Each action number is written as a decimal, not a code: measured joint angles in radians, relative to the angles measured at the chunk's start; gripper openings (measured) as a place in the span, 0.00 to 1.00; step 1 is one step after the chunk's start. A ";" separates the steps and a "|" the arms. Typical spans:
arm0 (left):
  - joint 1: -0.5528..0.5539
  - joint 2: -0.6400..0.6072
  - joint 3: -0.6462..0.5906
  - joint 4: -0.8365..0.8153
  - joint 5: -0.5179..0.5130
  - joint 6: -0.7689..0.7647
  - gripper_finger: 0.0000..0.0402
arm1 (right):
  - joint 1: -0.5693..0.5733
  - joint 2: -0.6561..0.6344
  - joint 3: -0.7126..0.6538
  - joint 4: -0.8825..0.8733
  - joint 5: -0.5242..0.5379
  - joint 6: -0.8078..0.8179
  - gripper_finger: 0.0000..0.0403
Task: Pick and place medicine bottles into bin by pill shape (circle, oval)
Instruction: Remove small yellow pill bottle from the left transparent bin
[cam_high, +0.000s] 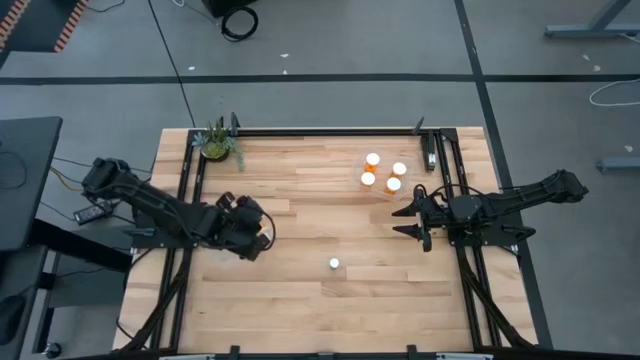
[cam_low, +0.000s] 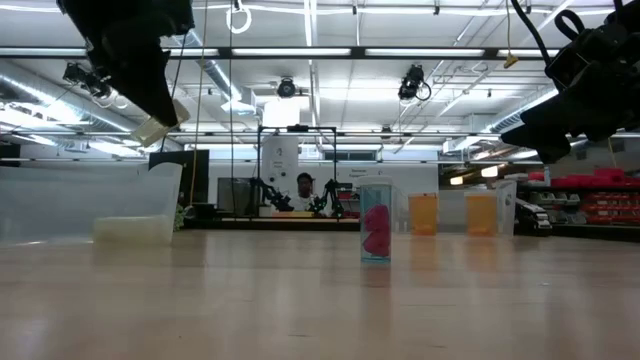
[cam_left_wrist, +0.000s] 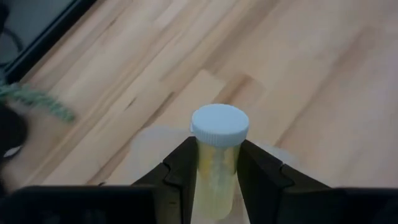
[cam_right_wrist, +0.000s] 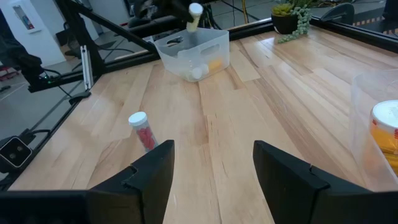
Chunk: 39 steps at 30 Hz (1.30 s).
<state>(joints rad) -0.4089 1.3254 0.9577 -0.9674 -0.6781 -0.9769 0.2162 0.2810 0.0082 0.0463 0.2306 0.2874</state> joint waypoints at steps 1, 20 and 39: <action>-0.011 0.000 0.000 0.009 -0.001 0.004 0.27 | 0.000 0.000 0.000 0.000 0.000 0.000 0.56; -0.214 0.000 0.000 0.302 -0.001 0.317 0.30 | -0.002 0.002 -0.001 0.108 0.046 0.016 0.56; -0.105 0.003 0.000 0.819 -0.061 0.904 0.30 | -0.020 0.379 0.225 0.321 0.092 0.080 0.56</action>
<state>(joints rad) -0.5135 1.3285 0.9577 -0.1485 -0.7390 -0.0734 0.1967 0.6600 0.2331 0.3670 0.3225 0.3677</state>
